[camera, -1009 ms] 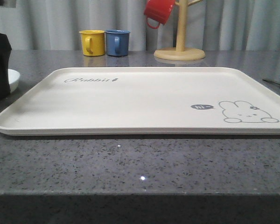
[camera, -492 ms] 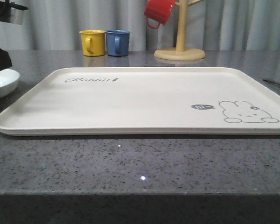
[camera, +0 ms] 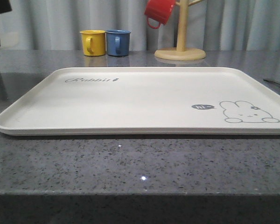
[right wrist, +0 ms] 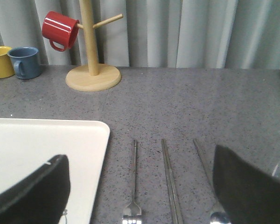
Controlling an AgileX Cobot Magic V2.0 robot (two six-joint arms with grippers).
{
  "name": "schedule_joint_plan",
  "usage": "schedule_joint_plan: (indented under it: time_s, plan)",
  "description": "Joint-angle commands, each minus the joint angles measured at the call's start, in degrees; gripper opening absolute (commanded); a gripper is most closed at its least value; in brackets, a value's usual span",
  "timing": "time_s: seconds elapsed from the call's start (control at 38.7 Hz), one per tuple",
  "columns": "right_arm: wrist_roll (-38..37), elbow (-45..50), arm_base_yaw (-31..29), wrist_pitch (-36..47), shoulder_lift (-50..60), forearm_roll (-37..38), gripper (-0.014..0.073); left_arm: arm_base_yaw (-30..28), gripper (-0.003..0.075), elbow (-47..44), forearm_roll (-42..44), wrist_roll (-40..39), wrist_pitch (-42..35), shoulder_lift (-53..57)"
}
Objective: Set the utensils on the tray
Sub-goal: 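Lift the plate and lower it onto the tray with the left gripper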
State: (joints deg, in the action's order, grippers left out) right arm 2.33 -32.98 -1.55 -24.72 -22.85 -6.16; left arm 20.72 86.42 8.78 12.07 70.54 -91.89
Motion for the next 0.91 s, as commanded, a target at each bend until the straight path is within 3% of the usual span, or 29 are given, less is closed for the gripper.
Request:
schedule_joint_plan:
  time_s: [0.0, 0.18, 0.39, 0.6, 0.88]
  plan:
    - [0.29, -2.08, -0.28, 4.32, -0.88, -0.10, 0.0643, 5.14, -0.0017, 5.48, 2.21, -2.25, 1.14, 2.73]
    - [0.29, -2.08, -0.28, 4.32, -0.88, -0.10, 0.0643, 15.65, -0.0018, 9.55, 2.19, -3.10, -1.87, 2.01]
    - [0.29, -2.08, -0.28, 4.32, -0.88, -0.10, 0.0643, 23.58, -0.0018, 10.40, -1.38, -3.69, -3.29, -2.23]
    - [0.29, -2.08, -0.28, 4.32, -0.88, -0.10, 0.0643, 27.54, -0.0018, 10.40, -2.15, -3.74, -1.15, -7.51]
    - [0.29, -2.08, -0.28, 4.32, -0.88, -0.10, 0.0643, 26.97, -0.0018, 10.40, -2.53, -3.74, -0.09, -12.10]
